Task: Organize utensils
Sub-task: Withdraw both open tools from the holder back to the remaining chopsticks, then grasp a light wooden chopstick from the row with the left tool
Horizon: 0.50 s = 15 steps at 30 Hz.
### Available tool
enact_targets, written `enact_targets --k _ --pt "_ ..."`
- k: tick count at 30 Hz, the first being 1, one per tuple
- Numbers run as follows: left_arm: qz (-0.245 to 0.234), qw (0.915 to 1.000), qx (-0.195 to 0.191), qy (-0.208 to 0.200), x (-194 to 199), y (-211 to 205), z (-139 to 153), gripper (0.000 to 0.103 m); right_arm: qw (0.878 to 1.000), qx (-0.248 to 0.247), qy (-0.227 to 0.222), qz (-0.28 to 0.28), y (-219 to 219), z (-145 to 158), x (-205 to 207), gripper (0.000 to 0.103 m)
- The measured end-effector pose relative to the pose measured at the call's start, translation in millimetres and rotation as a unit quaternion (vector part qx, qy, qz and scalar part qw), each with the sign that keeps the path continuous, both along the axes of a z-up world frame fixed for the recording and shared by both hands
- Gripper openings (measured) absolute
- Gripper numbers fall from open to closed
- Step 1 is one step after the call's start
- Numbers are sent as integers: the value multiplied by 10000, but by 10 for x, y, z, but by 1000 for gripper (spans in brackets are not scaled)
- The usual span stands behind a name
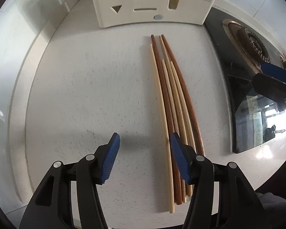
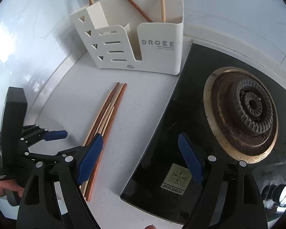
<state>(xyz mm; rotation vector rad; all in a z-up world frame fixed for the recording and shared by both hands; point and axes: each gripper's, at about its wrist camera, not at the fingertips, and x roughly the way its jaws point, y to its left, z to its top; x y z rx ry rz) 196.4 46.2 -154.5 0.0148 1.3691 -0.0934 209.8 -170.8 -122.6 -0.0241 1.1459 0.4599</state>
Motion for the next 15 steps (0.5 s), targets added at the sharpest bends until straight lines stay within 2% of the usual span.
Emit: enact_targets --k 10,15 --pt "6 9998 73 186 36 50 -12 59 9999 -16 137 66 36 -37 11 81" --pt "-111 9987 310 400 125 -30 -48 55 9995 -122 253 131 93 -77 29 81"
